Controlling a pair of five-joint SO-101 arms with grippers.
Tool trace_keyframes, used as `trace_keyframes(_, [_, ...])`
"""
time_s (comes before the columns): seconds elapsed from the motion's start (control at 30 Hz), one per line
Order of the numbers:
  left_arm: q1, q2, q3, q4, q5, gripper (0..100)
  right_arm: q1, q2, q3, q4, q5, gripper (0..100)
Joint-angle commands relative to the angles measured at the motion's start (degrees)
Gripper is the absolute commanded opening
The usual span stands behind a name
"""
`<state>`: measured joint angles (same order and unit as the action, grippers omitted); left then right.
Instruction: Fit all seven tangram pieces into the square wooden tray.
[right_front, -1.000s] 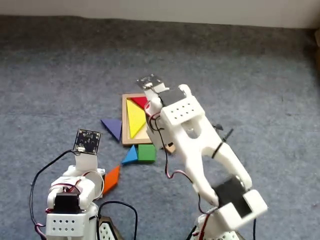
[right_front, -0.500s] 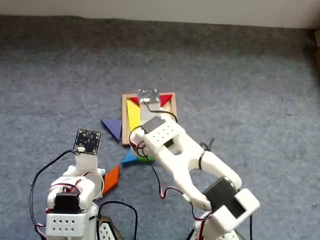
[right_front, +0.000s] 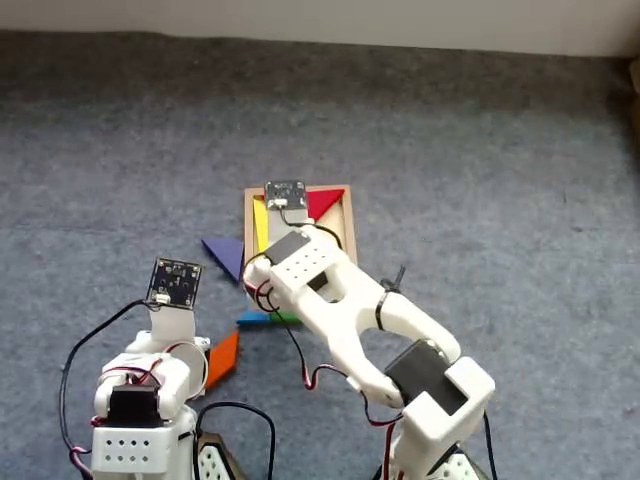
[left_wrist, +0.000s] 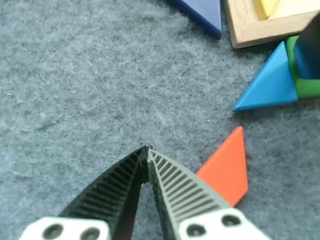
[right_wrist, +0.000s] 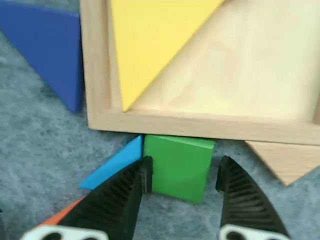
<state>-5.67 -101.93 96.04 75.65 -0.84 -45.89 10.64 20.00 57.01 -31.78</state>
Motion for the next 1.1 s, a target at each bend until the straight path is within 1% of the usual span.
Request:
trace_keyframes(0.0, [-0.57,-2.33,1.1,0.35,-0.26,1,-1.54,-0.13,-1.54,-0.57,-0.7,21.4])
trace_keyframes(0.43, [-0.57,-2.33,1.1,0.35,-0.26,1,-1.36,-0.04,-1.54,-0.66,-0.7,20.6])
trace_keyframes(0.5, [-0.57,-2.33,1.1,0.35,-0.26,1,-1.01,-0.31,-1.54,-0.57,-0.26,16.0])
trace_keyframes(0.63, [-0.57,-2.33,1.1,0.35,-0.26,1,1.1,-0.4,-1.71,-0.57,0.35,2.6])
trace_keyframes(0.67, [-0.57,-2.33,1.1,0.35,-0.26,1,1.8,-0.4,-1.71,-0.48,1.67,0.3])
trace_keyframes(0.73, [-0.57,-2.33,1.1,0.35,-0.26,1,2.42,-0.48,-1.54,0.04,3.69,0.5])
trace_keyframes(0.87, [-0.57,-2.33,1.1,0.35,-0.26,1,2.42,-0.75,-1.98,6.64,5.89,0.5])
trace_keyframes(1.07, [-0.57,-2.33,1.1,0.35,-0.26,1,3.65,-9.19,-1.54,8.31,13.71,0.5])
